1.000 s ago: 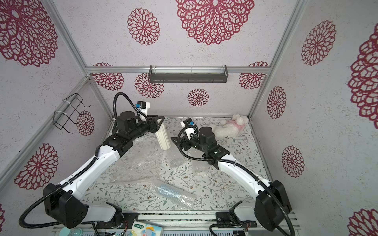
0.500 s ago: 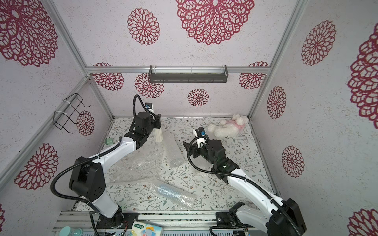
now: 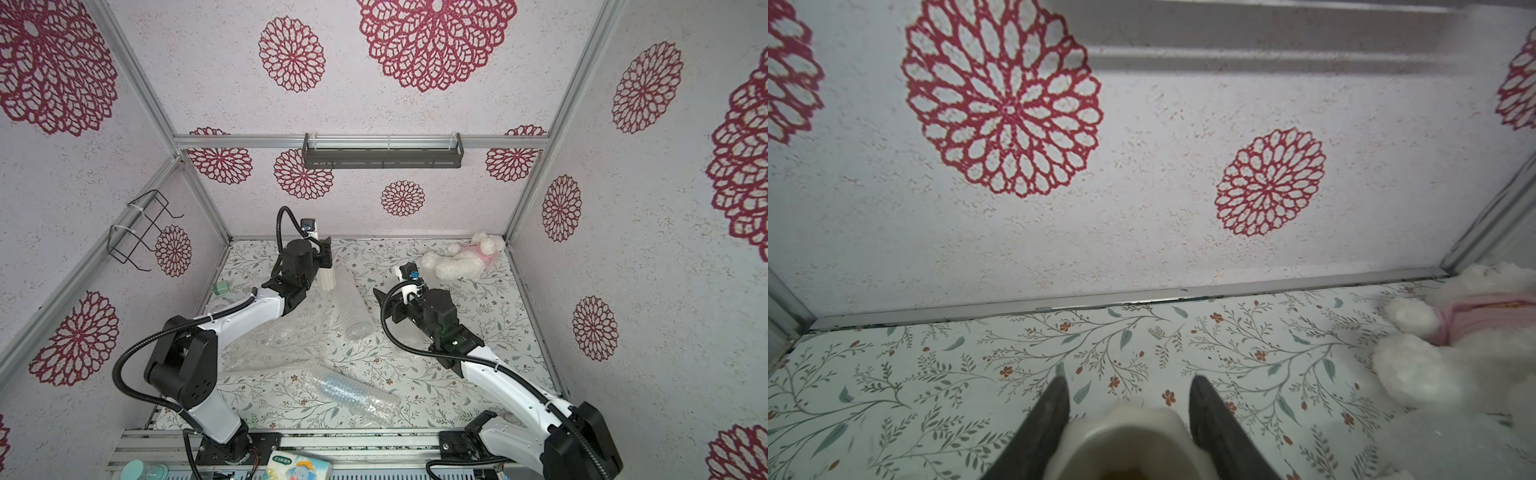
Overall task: Unwrap the vase from the bubble wrap
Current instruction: Place the vase at the center of the board.
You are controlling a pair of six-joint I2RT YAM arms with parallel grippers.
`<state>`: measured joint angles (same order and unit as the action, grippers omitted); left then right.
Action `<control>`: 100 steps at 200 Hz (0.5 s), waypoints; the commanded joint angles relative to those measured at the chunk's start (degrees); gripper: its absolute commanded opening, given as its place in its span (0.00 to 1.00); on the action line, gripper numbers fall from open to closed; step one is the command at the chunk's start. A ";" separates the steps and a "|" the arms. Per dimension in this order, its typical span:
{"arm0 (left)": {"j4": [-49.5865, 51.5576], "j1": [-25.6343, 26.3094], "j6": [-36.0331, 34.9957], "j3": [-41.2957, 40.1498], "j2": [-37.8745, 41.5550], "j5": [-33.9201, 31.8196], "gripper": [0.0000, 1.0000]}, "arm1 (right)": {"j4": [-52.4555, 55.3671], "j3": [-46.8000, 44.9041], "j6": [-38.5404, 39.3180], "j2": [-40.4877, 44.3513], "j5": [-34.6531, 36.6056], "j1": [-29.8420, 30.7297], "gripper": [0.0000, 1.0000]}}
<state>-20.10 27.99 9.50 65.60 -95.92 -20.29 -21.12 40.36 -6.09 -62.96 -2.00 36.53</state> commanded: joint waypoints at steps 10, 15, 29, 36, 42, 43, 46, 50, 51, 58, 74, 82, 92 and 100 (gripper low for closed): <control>-8.07 3.58 1.41 -6.27 7.92 -1.68 0.26 | -4.41 -0.11 -0.85 -0.07 1.72 -0.24 0.82; -8.35 4.00 1.96 -7.68 9.18 -1.89 0.26 | -4.51 -0.19 -0.85 0.10 1.74 -0.24 0.82; -8.98 5.16 3.11 -11.15 12.24 -2.55 0.26 | -4.64 -0.28 -0.87 0.53 2.07 -0.32 0.82; -9.45 5.72 3.36 -12.74 13.63 -2.82 0.26 | -4.63 -0.30 -0.90 0.72 2.19 -0.32 0.82; -9.93 6.22 3.42 -14.05 14.88 -3.26 0.27 | -4.63 -0.37 -0.88 1.01 2.33 -0.32 0.82; -9.99 6.26 3.42 -14.25 14.97 -3.35 0.27 | -4.63 -0.41 -0.87 1.05 2.34 -0.32 0.82; -10.28 6.63 3.36 -14.88 15.53 -3.43 0.27 | -4.63 -0.52 -0.86 1.15 2.37 -0.32 0.82; -10.40 6.85 3.42 -15.64 16.24 -3.37 0.27 | -4.63 -0.56 -0.94 1.32 2.47 -0.40 0.82; -10.40 6.92 3.42 -15.75 16.35 -3.40 0.27 | -4.63 -0.55 -0.94 1.34 2.54 -0.41 0.82; -10.13 7.29 3.51 -16.55 17.32 -3.36 0.27 | -4.56 -0.70 -1.09 1.56 2.83 -0.39 0.82; -10.06 8.18 4.41 -18.67 18.93 -3.31 0.27 | -4.28 -0.94 -1.21 1.93 3.18 -0.41 0.82; -10.32 8.74 4.64 -19.81 19.53 -3.15 0.27 | -4.21 -1.16 -1.34 2.05 3.55 -0.43 0.82; -10.44 9.63 4.87 -21.10 20.11 -4.07 0.28 | -4.25 -1.32 -1.30 2.24 4.22 -0.50 0.82; -10.52 10.23 5.25 -22.13 20.62 -4.29 0.28 | -4.27 -1.43 -1.34 2.34 4.59 -0.56 0.82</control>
<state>-24.97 36.34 13.13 45.10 -77.91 -22.87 -23.11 39.13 -6.63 -62.37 0.27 36.34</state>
